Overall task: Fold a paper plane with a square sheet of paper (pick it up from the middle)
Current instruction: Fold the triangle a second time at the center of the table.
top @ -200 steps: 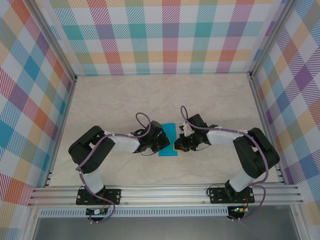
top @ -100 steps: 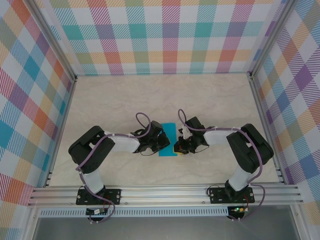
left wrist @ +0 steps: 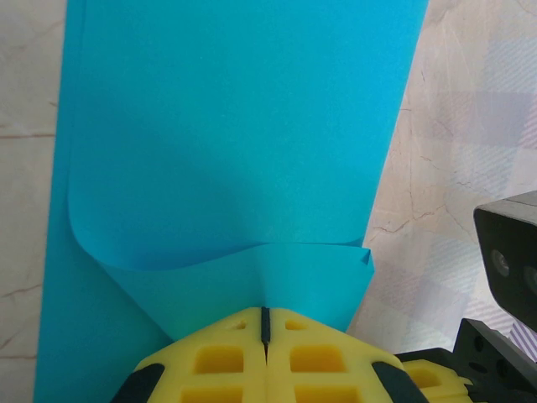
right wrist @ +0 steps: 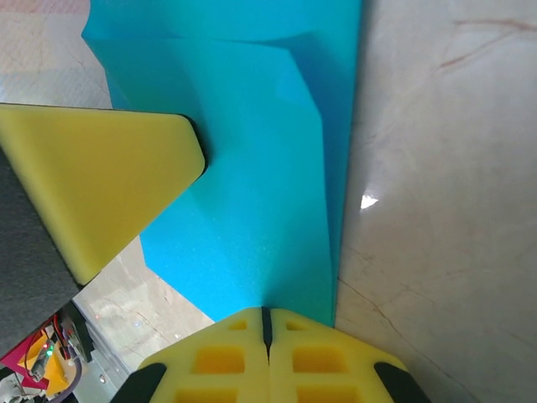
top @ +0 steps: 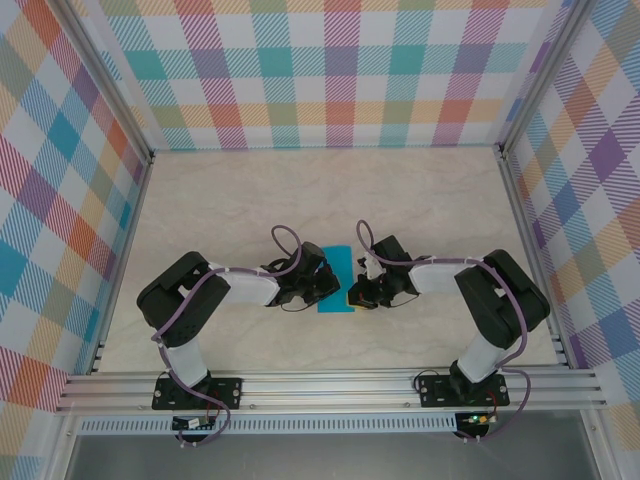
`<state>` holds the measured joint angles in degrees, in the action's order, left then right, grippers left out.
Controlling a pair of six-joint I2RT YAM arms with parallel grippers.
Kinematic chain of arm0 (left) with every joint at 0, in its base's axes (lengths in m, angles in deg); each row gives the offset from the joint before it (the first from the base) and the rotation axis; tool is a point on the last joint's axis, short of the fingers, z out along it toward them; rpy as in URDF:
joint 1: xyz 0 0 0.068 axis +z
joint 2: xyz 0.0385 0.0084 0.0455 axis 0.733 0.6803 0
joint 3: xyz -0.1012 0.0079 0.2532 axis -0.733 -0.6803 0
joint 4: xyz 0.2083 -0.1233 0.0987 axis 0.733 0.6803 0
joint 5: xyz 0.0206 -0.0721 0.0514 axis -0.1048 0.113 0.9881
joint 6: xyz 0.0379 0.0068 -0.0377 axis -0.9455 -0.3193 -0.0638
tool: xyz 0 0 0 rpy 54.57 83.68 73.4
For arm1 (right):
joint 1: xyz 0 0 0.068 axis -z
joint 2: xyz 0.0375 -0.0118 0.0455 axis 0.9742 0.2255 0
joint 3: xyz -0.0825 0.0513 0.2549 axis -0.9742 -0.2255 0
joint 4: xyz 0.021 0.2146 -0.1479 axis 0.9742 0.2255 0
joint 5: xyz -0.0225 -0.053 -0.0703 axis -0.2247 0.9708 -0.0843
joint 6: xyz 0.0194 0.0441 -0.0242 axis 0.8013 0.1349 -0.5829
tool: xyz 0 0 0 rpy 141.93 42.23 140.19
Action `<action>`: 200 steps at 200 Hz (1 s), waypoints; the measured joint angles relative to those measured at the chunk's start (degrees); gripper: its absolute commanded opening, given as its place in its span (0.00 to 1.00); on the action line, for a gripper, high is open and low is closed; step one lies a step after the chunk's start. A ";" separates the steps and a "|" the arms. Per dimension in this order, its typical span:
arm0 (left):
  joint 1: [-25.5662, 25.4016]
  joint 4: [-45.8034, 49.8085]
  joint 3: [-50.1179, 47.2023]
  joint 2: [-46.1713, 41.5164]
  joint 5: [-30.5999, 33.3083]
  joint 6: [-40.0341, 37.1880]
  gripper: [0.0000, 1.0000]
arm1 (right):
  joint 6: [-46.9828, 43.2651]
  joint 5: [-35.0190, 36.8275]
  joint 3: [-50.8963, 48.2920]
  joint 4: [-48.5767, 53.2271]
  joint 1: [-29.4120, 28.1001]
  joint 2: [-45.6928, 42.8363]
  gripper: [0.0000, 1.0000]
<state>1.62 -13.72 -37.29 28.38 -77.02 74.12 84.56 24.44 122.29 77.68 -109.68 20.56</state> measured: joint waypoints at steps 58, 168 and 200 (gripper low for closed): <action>-0.15 0.00 0.00 0.00 -0.02 0.02 0.00 | -2.14 0.44 -2.19 0.85 0.02 -2.47 0.00; -0.57 0.04 0.00 0.00 -0.44 0.02 0.00 | -2.60 0.81 -4.92 3.89 0.02 -6.29 0.00; -0.59 0.04 0.00 0.00 -0.46 0.02 0.00 | -2.58 0.83 -5.11 7.04 0.02 -7.54 0.00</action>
<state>1.03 -13.67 -37.29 28.38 -77.48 74.14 81.98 25.27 117.17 84.72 -109.65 13.02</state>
